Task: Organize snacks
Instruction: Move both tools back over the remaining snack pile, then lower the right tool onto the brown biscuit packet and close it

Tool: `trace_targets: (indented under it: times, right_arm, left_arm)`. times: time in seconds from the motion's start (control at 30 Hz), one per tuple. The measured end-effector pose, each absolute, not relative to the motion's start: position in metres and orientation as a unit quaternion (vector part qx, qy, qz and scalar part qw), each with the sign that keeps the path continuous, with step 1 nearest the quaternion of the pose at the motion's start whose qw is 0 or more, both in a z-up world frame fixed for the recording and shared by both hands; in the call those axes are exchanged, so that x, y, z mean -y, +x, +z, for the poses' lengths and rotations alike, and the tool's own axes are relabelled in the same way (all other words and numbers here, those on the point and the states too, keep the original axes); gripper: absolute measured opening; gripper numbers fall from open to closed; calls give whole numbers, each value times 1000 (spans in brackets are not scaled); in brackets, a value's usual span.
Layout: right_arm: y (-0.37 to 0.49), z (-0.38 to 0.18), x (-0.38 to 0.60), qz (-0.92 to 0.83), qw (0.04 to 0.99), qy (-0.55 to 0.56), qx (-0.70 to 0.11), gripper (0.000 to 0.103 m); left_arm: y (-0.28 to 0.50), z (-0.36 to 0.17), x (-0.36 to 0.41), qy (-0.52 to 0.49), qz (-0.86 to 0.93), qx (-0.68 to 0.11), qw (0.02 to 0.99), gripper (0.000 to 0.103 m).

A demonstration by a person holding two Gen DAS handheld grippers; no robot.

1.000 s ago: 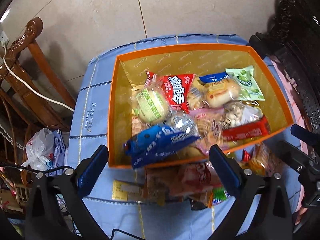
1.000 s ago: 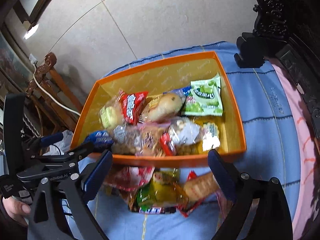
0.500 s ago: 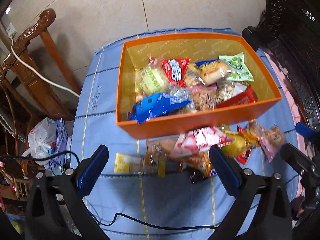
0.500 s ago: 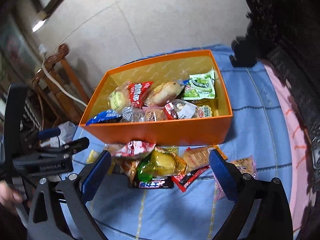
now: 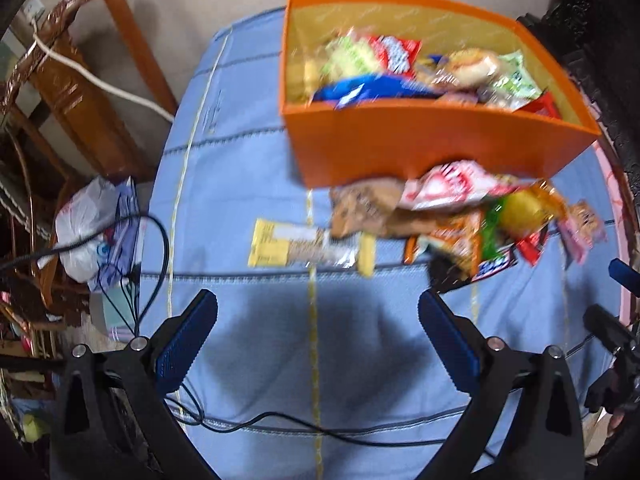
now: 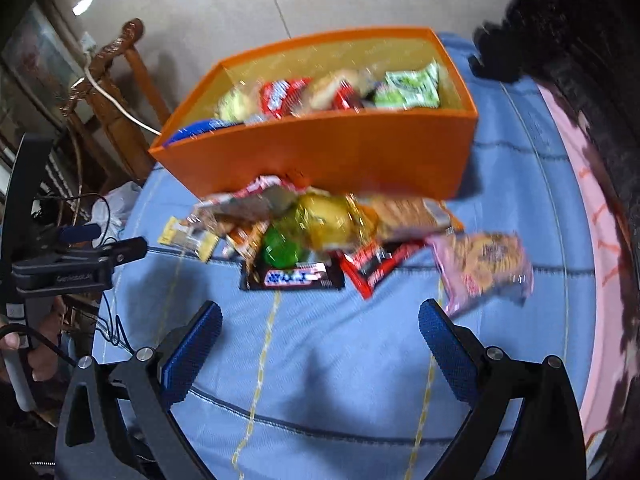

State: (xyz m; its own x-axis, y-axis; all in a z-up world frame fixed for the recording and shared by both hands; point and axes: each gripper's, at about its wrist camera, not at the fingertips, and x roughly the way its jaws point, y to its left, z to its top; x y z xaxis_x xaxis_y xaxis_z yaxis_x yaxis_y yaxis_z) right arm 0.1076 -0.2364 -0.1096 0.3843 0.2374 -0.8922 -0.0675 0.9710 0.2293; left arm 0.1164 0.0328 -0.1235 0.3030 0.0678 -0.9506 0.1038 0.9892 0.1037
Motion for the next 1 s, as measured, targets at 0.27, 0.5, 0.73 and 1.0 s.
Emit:
trace_targets:
  times: [0.27, 0.5, 0.73, 1.0]
  right_arm:
    - [110, -129, 241, 88, 802, 119, -579, 99]
    - [120, -136, 241, 76, 795, 108, -592, 99]
    - [127, -130, 288, 20, 816, 133, -562, 99]
    - [148, -131, 310, -1, 822, 131, -554, 99]
  left_arm:
    - [120, -149, -72, 51, 21, -615, 786, 99]
    - [136, -176, -75, 53, 17, -641, 765, 99]
    - [150, -188, -55, 64, -18, -651, 756, 99]
    - [159, -192, -36, 45, -49, -660, 748, 99]
